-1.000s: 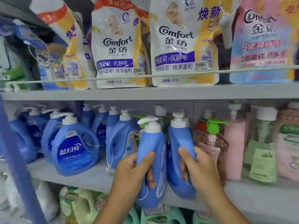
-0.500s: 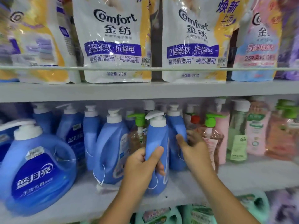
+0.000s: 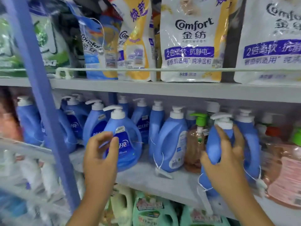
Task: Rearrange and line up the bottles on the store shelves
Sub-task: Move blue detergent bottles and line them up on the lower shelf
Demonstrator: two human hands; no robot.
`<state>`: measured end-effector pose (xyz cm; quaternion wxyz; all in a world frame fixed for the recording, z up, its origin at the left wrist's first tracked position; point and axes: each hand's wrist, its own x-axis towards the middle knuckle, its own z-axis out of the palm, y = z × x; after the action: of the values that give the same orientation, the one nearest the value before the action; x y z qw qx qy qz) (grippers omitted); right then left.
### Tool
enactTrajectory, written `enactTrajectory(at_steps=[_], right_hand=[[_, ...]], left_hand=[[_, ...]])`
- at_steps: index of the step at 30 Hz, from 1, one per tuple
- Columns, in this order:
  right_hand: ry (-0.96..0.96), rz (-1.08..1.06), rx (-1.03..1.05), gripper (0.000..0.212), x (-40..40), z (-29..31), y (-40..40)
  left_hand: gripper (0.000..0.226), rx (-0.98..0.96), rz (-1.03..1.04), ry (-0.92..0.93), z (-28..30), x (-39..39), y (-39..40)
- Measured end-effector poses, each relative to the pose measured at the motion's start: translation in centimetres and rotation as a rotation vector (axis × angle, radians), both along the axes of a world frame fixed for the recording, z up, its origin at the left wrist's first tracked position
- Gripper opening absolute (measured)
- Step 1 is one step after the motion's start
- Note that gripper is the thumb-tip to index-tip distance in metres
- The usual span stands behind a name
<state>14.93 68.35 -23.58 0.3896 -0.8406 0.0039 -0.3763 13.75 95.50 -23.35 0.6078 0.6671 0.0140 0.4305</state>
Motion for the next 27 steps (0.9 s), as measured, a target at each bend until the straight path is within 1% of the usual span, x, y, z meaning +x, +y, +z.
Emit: enactTrajectory(at_steps=[2,3,5,7,8,9,10,11,12,13,15,16,17,18,19,20,21,22,23,24,25,26,27], right_hand=[[0.050,0.000,0.082,0.085,0.2,-0.1,0.2],[0.061,-0.017,0.080,0.086,0.3,-0.2,0.2],[-0.032,-0.123,-0.012,0.082,0.6,-0.4,0.2],[-0.170,-0.203,-0.068,0.066,0.4,0.2,1.5],[-0.230,-0.173,-0.060,0.057,0.1,0.8,3.0],[-0.261,-0.074,-0.027,0.048,-0.2,1.5,5.0],[-0.243,0.063,0.029,0.039,-0.2,2.3,7.3],[-0.172,0.186,0.074,0.034,0.3,3.0,9.5],[-0.060,0.276,0.098,0.038,1.1,3.8,11.8],[0.053,0.330,0.086,0.048,2.3,4.3,13.9],[0.209,0.350,-0.019,0.066,5.0,5.1,17.1],[0.274,0.329,-0.071,0.067,5.9,5.5,18.5],[0.322,0.293,-0.095,0.061,6.5,5.8,19.3],[0.327,0.259,-0.081,0.053,6.7,6.1,20.0],[0.308,0.230,-0.053,0.048,6.7,6.3,20.3],[0.284,0.193,-0.033,0.047,6.5,6.1,20.4],[0.271,0.144,-0.026,0.049,6.2,6.1,20.5],[0.271,0.092,-0.017,0.050,5.8,6.0,20.5],[0.264,0.045,-0.010,0.049,5.4,5.9,20.5],[0.252,0.002,-0.005,0.049,5.1,5.8,20.4],[0.242,-0.038,-0.004,0.048,4.8,5.7,20.2],[0.234,-0.079,-0.002,0.046,4.4,5.8,20.0],[0.231,-0.119,-0.003,0.044,4.2,5.8,19.7]], left_hand=[[0.027,0.070,0.146,0.049,0.0,1.3,4.2],[0.035,0.109,0.143,0.105,-0.1,2.1,5.8],[0.046,0.138,-0.058,0.245,-0.2,3.6,7.5],[0.054,0.194,-0.254,0.315,-0.4,4.8,7.7],[0.053,0.242,-0.305,0.318,-0.6,5.3,7.8],[0.050,0.279,-0.333,0.314,-0.8,5.8,8.0],[0.046,0.304,-0.358,0.307,-0.9,6.3,8.3],[0.045,0.313,-0.395,0.299,-1.0,6.8,8.7],[0.045,0.328,-0.462,0.289,-1.1,7.2,9.1],[0.047,0.350,-0.548,0.286,-1.3,7.8,9.5],[0.058,0.422,-0.713,0.284,-1.6,8.7,9.9],[0.062,0.459,-0.750,0.271,-1.8,9.1,10.0],[0.058,0.487,-0.740,0.234,-1.9,9.4,10.3],[0.046,0.498,-0.669,0.166,-1.8,9.5,10.7],[0.033,0.488,-0.528,0.069,-1.7,9.7,11.5],[0.026,0.471,-0.348,-0.028,-1.5,9.9,12.4],[0.026,0.456,-0.163,-0.097,-1.4,10.4,13.5],[0.030,0.438,-0.012,-0.116,-1.2,11.0,14.5],[0.040,0.413,0.071,-0.074,-1.1,11.7,15.3],[0.055,0.375,0.061,0.029,-0.9,12.2,15.8],[0.071,0.327,-0.012,0.157,-0.8,12.7,15.9],[0.081,0.283,-0.090,0.277,-0.7,13.1,15.8],[0.081,0.258,-0.131,0.354,-0.7,13.3,15.6]])
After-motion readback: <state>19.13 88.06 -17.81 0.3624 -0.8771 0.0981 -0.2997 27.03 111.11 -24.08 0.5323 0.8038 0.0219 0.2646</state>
